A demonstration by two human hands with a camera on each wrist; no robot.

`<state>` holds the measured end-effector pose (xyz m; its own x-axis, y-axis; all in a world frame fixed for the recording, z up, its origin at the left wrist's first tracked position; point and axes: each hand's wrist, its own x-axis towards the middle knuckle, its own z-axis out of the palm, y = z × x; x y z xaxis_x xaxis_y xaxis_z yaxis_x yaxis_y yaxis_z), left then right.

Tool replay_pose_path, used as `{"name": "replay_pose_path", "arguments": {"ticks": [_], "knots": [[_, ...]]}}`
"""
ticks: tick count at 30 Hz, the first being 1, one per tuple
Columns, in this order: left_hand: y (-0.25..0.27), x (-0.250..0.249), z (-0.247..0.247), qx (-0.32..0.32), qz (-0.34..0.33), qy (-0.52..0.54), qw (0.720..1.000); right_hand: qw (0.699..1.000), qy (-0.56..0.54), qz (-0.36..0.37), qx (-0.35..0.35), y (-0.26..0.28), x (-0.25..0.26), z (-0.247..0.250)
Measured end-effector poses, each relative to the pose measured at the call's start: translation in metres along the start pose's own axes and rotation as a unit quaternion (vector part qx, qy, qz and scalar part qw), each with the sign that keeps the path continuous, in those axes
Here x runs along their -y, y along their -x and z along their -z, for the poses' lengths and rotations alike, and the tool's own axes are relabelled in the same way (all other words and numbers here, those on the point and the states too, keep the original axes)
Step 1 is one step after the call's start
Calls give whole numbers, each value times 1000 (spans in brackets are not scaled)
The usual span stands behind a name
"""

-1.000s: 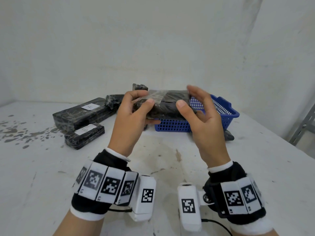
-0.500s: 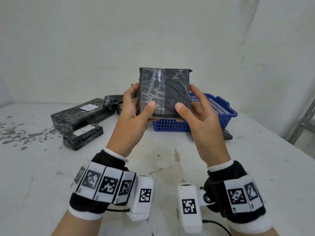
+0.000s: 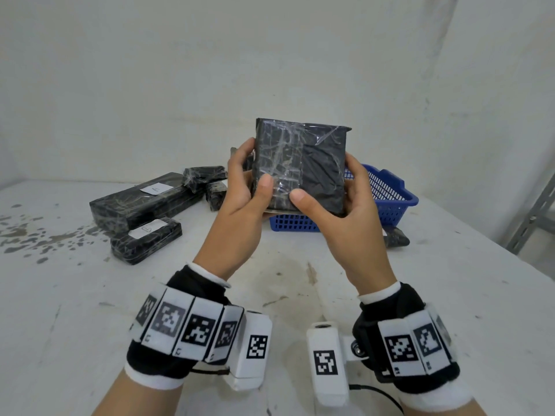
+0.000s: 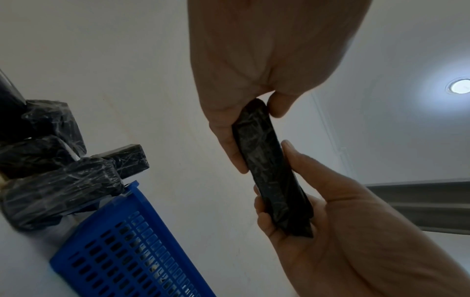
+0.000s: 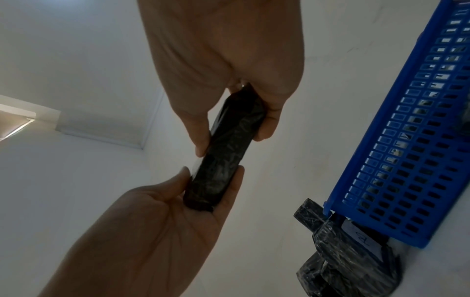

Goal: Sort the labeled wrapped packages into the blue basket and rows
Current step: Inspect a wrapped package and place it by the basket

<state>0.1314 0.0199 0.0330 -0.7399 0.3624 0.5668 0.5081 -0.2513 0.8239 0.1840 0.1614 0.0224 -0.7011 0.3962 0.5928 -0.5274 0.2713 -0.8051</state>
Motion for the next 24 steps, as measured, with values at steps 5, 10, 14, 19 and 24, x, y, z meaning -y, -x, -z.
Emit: {"name": "replay_pose_path", "arguments": {"ticks": [5,10,14,19,24], "knots": [[-1,0,0,-21,14,5,1000,1000,-27,-9,8,-2,1,5],[-3,3,3,-70,20,-22,997,999,-36,-16,26,-2,0,5],[-3,4,4,-76,12,-32,996,999,-39,-27,11,-2,0,4],[-2,3,2,-64,-10,-36,997,999,-12,-32,-9,-4,0,7],[-3,5,5,-70,-27,-43,996,1000,16,-7,-1,-2,-1,4]]}}
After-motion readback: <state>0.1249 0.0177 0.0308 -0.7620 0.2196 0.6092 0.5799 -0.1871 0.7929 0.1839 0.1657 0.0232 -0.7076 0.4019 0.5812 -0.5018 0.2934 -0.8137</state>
